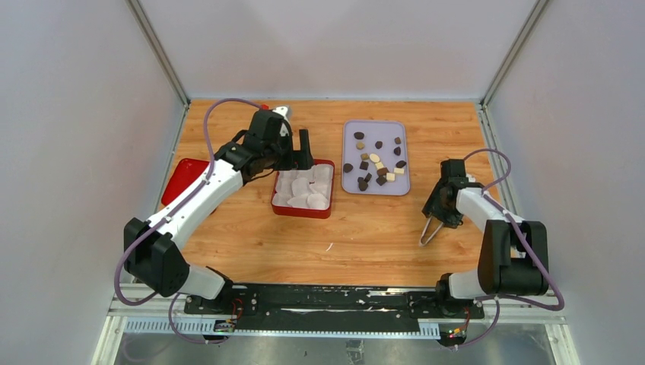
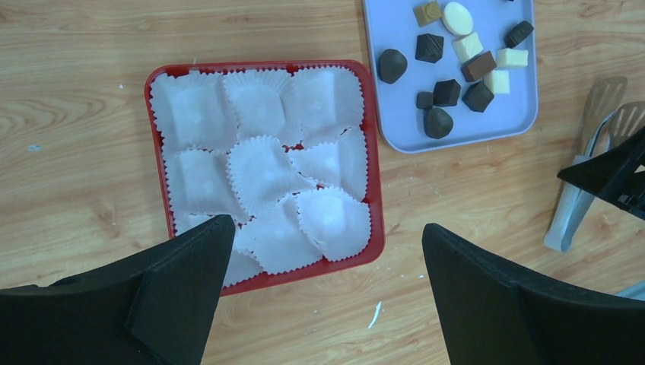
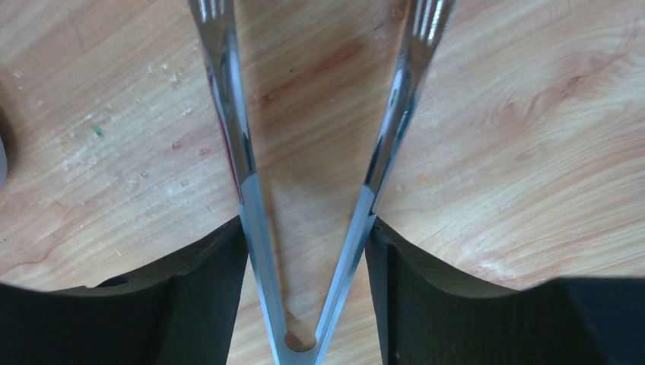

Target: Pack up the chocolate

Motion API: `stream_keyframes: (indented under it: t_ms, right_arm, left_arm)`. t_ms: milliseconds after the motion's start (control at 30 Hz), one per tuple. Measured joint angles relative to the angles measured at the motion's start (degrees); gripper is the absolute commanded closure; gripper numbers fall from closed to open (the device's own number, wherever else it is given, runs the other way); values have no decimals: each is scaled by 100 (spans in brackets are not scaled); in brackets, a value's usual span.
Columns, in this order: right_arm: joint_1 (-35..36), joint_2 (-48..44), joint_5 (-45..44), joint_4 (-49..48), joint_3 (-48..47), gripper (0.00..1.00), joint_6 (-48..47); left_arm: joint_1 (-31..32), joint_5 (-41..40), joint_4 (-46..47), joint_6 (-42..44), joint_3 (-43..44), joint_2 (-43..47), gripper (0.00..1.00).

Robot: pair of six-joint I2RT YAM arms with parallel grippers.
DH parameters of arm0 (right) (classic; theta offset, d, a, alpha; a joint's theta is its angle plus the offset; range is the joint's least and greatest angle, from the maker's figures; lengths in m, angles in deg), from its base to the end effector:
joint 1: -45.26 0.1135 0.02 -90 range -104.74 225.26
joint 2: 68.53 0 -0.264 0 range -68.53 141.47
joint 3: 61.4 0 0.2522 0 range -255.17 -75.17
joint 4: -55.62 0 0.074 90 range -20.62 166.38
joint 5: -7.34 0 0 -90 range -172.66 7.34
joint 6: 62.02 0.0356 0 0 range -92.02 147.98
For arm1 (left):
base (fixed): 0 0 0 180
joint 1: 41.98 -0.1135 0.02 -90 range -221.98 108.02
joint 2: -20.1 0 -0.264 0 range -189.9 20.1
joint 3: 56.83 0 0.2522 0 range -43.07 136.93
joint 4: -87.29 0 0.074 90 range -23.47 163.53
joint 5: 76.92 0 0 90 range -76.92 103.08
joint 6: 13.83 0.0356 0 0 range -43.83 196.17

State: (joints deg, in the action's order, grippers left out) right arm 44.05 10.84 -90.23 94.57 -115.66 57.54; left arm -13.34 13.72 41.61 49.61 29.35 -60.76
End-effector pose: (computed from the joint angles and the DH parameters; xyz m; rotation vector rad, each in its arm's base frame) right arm 0.2473 -0.0099 0.1677 0.7479 2.5646 -0.0207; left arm 0.2742 -0.1502 0.3266 0.0483 2.3285 -0.5106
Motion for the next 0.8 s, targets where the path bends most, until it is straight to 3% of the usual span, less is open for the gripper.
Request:
stream_keyframes:
  t_ms: [333,400,500,567,800]
  right_arm:
    - [-7,345,262,-181,-306,49,-282]
    - [-7,409,341,-199,-363,45,-391]
    - [-7,503,444,-208,-459,28,-608]
    - [-7,507,463,-229,-468,23,-688]
    - [-7,527,459,-249,-468,24,-684]
  left_arm:
    - [0,0,2,-2,0,0,0]
    - [0,2,2,-2,0,0,0]
    - [0,2,2,-2,0,0,0]
    - [0,2,0,-2,0,0,0]
    - [0,22,0,-2,0,-2,0]
